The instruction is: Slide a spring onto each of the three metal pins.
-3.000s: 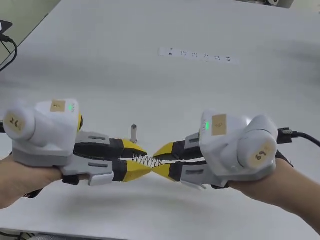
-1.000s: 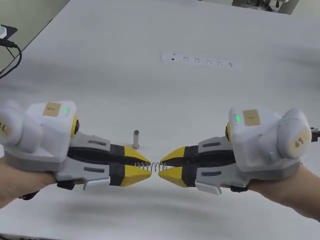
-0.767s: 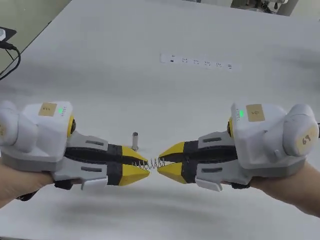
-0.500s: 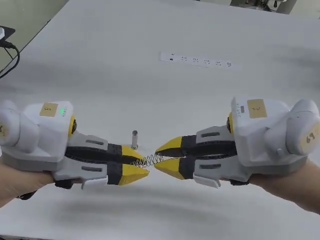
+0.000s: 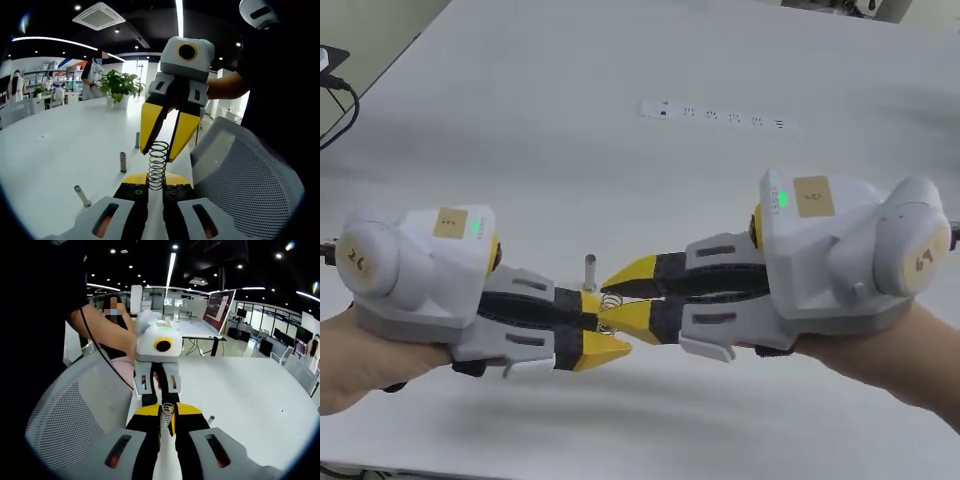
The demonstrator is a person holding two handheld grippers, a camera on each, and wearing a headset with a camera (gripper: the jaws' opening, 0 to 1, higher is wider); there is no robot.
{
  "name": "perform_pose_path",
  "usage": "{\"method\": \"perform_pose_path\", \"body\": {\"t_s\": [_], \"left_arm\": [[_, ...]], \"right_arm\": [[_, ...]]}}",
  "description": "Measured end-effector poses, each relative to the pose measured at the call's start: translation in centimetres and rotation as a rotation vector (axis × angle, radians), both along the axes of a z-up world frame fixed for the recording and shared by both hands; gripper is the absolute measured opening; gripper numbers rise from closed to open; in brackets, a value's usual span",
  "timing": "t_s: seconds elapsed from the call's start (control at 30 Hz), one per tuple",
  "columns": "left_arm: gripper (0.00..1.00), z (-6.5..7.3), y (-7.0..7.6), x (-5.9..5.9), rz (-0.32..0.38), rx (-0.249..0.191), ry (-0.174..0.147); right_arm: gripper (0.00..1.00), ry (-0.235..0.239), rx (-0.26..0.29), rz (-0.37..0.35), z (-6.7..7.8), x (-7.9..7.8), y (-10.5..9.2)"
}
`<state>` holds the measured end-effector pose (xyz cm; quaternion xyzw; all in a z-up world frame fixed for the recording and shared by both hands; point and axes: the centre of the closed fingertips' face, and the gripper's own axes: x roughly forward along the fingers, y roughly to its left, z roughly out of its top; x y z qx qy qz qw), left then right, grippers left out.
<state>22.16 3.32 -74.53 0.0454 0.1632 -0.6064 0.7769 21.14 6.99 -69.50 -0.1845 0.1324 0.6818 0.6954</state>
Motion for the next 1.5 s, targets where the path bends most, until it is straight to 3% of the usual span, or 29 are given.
{"method": "perform_pose_path", "body": {"t_s": [0.37,0.6,0.8,1.07,1.23,1.33,1.4,1.5], "left_arm": [[0.02,0.2,-0.1,0.2,0.004,-0.001,-0.014],[0.02,0.2,0.0,0.1,0.004,0.002,-0.018],[0.02,0.2,0.2,0.0,0.012,0.003,-0.025],[0.02,0.1,0.3,-0.1,0.022,0.001,-0.005],[0.02,0.3,0.3,-0.2,0.022,0.004,-0.025],[0.02,0.2,0.4,-0.1,0.029,0.006,-0.011],[0.03,0.1,0.4,-0.2,0.032,0.0,0.017],[0.03,0.1,0.5,0.0,0.041,-0.001,0.019]], "right_arm": [[0.07,0.011,0.04,-0.026,-0.2,0.4,0.4],[0.08,-0.015,0.032,-0.026,-0.4,0.5,0.8],[0.07,-0.007,0.029,-0.027,-0.5,0.5,0.9],[0.07,-0.033,0.022,-0.01,-0.6,0.2,1.0],[0.07,-0.032,0.026,-0.016,-0.5,0.2,1.0],[0.06,-0.045,0.01,-0.011,-0.6,0.2,1.0],[0.07,-0.053,0.004,-0.009,-0.6,0.3,1.0],[0.07,-0.062,-0.003,-0.008,-0.6,0.4,1.0]]}}
